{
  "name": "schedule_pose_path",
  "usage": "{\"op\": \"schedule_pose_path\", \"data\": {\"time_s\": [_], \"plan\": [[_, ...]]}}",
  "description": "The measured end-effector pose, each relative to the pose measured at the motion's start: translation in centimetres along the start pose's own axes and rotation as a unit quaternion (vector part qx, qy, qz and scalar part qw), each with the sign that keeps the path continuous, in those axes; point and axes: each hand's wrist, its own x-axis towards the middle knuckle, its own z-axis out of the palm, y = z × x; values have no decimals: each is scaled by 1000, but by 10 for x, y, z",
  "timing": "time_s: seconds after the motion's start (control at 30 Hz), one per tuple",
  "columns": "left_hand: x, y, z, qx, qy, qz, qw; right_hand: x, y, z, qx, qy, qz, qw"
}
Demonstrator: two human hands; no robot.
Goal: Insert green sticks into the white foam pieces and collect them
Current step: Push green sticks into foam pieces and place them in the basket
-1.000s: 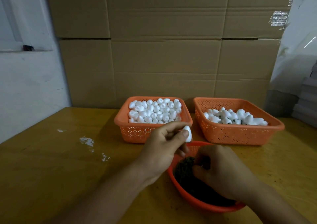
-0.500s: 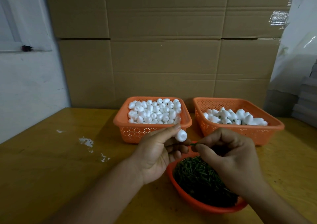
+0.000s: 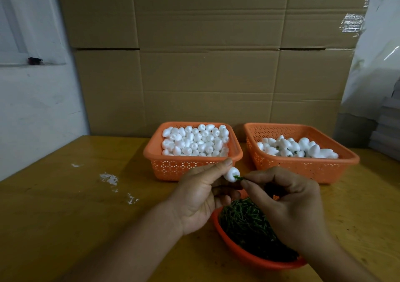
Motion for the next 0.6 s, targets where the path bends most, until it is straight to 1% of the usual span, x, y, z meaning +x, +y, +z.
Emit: {"op": "schedule_pose_path", "data": {"time_s": [0.13,0.23,0.4,0.6], "plan": [[1,-3,0,8,-5,8,1000,-1,1,-1,-52,-10,-31,998],[1,-7,1,34,-3,32,999,-2,3,0,-73,-18,-27,997],[2,-12,0,101,17,101,990,-2,5,1,-109,-46,6,993],[4,-15,-2,188,30,187,964,-1,-2,0,-128,-53,3,990]]}}
